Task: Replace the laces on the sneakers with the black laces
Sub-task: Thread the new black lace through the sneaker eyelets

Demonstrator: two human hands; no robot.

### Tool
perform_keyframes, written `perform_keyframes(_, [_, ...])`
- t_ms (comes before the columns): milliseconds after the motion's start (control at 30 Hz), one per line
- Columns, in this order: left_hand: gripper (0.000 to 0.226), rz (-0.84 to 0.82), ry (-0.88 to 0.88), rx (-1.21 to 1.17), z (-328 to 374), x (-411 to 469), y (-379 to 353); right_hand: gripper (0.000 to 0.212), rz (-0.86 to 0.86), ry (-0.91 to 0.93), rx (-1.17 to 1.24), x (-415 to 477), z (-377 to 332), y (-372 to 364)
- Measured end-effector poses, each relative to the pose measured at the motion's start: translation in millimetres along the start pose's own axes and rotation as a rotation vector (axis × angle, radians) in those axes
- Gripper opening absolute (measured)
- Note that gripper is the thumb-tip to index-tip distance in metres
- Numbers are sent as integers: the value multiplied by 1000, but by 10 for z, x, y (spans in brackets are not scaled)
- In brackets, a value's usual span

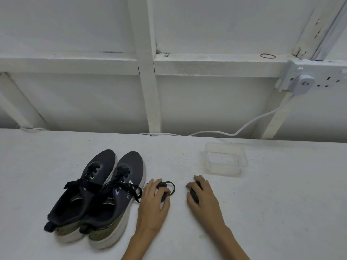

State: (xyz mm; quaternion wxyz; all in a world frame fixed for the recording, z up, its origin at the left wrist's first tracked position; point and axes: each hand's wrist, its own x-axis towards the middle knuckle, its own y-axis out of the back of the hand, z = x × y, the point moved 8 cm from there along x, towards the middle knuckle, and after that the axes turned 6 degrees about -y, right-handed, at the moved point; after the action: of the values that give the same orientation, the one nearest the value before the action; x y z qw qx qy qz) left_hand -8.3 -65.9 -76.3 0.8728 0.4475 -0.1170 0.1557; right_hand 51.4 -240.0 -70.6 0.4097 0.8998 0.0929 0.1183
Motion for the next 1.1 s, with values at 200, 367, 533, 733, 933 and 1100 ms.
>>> perform_keyframes(200, [22, -1, -54, 3, 113, -75, 88, 31, -29, 42, -42, -80, 1, -35])
perform_keyframes(367, [51, -4, -45, 85, 159, 50, 40, 32, -41, 41, -29, -97, -10, -27])
perform_keyframes(533, [50, -122, -55, 212, 104, 72, -121, 47, -31, 32, -32, -98, -29, -11])
perform_keyframes(733, [39, -131, -78, 225, 146, -93, -94, 39, -80, 1, -65, -154, 43, -86])
perform_keyframes(933, [42, -107, -86, 192, 207, -97, -37, 48, -55, 11, -33, -179, 26, -52])
perform_keyframes(1100, [49, -71, -147, 88, 343, -178, 109, 47, 97, 84, 155, -174, -115, 252])
